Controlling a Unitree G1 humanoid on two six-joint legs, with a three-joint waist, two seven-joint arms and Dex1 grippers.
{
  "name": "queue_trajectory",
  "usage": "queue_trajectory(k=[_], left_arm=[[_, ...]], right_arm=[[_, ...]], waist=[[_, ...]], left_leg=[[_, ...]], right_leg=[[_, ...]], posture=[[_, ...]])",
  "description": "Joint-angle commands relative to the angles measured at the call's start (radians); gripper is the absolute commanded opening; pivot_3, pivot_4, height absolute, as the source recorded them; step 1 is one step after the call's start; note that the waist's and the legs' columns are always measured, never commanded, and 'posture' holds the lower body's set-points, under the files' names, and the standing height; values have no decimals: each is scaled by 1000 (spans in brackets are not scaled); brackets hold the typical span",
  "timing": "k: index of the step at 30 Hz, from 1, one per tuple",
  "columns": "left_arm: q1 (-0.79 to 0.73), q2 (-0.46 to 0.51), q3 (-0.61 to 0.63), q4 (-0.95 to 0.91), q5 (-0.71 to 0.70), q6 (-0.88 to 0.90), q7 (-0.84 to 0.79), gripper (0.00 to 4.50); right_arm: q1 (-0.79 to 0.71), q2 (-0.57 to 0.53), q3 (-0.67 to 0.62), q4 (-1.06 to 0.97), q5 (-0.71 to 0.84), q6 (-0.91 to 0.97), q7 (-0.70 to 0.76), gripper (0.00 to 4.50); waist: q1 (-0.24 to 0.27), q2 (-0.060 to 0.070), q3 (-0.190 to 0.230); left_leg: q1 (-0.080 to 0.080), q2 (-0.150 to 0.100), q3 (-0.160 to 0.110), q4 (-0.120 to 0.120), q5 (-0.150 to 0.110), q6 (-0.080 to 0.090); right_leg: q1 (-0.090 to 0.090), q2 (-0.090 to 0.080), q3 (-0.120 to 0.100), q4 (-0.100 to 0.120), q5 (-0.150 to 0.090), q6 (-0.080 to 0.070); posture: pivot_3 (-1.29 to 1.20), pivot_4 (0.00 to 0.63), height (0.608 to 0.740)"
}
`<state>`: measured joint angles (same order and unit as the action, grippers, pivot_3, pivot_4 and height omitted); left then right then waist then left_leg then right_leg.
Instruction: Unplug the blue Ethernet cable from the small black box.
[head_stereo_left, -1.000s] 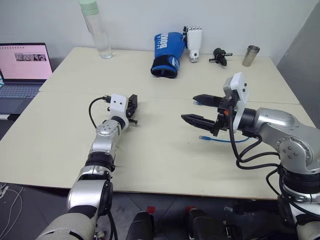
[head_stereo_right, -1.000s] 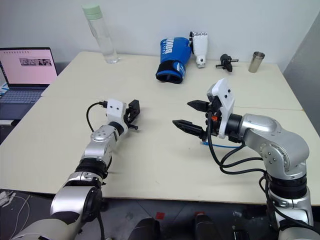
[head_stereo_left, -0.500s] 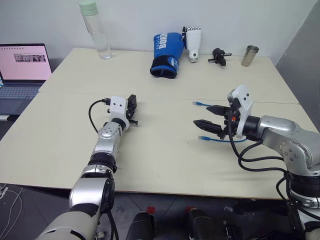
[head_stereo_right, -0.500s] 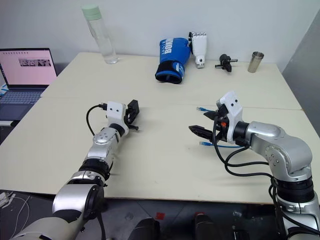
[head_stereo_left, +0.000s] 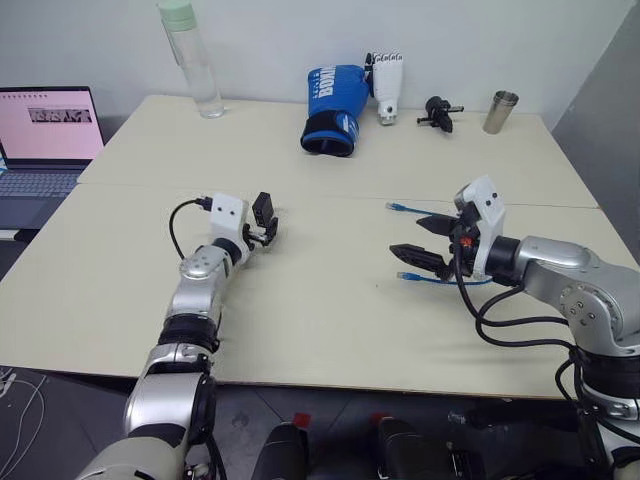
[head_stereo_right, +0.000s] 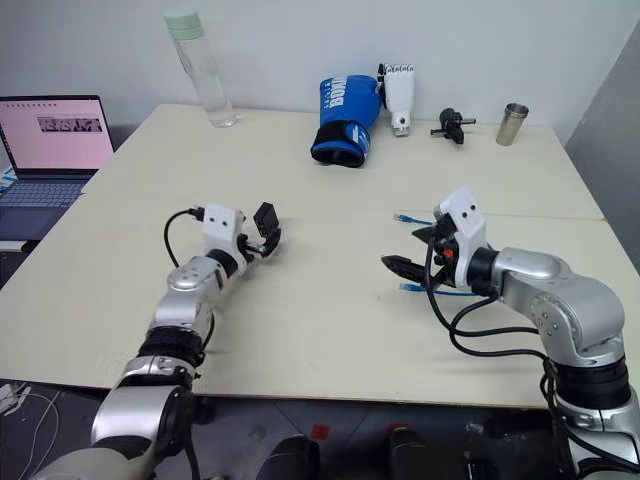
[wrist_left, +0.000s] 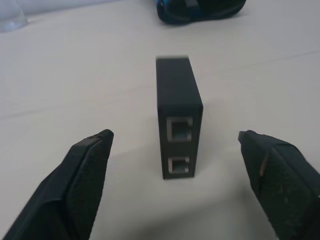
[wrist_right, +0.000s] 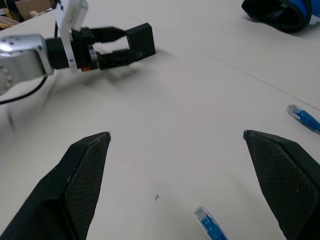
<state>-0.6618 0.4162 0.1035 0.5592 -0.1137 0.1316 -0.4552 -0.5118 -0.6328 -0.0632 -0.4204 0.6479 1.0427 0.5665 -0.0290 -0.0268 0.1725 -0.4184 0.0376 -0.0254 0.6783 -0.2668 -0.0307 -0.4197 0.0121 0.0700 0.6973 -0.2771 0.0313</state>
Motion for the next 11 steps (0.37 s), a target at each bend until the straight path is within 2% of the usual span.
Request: queue_trajectory(k=[1,5,8,11], left_arm=[[54,113,-14,-309,-61,278,-120,4460],[77,243,17,-450,-138,461,-234,4460],[159,357,43,-560,-224,488,-398,4460],[203,399,49,-587,-240,491,-429,4460]], right_arm=[[18,-42,-74,-78,27,31,-15,4500],[39,-102,-92,-113,8,84,-48,4500],[69,-111,-143,-158,41,144,-80,4500],[92,-94,-179,-192,68,180,-107,4500]], waist=[[-1,0,0],[0,0,0],[-1,0,0],[-2,1,0]], left_leg=[[0,0,0,0,0,0],[1,1,0,0,0,-1],[2,1,0,0,0,-1],[2,4,1,-2,0,-1]], right_leg=[[0,0,0,0,0,0],[0,1,0,0,0,0],[0,1,0,0,0,0],[0,1,0,-1,-1,-1]], posture=[[0,150,740],[0,150,740],[0,150,740],[0,150,740]])
